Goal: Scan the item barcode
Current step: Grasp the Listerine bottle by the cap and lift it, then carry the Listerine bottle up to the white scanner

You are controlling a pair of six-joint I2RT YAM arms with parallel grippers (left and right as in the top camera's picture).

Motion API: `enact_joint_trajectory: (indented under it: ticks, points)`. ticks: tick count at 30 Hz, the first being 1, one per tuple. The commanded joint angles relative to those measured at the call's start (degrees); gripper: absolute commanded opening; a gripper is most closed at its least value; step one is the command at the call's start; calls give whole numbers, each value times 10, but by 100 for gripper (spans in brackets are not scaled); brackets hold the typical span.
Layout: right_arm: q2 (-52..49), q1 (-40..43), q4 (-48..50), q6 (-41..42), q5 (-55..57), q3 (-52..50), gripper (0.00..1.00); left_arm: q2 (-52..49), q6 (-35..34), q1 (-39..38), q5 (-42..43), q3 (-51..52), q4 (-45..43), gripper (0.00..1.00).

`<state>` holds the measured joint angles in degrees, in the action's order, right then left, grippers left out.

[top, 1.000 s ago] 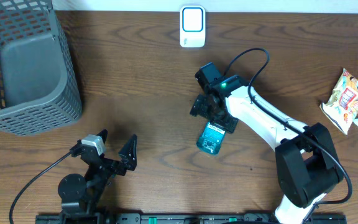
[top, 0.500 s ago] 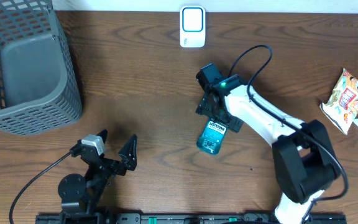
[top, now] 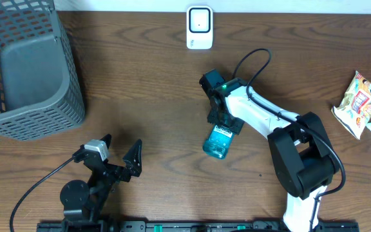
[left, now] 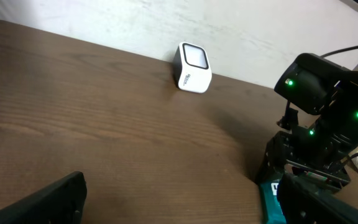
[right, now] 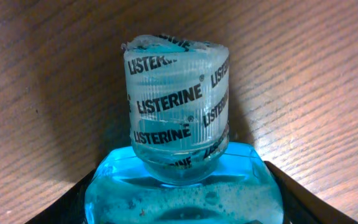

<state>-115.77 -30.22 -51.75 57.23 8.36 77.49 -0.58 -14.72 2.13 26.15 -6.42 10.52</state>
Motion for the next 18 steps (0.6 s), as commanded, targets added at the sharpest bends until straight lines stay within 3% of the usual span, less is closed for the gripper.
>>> enact_joint_trajectory:
  ticks: [1,9,14,18]
  points:
    - [18,18,-9,-79,21,16,49,3,7,-2,-3,-6,0,98]
    - [141,21,6,-255,-35,26,49,3,7,-2,-3,-6,0,98]
    - [199,21,26,-382,-157,26,48,3,7,-2,-3,-6,0,98]
    - [229,22,33,-525,-325,26,47,3,7,-2,-3,-6,0,98]
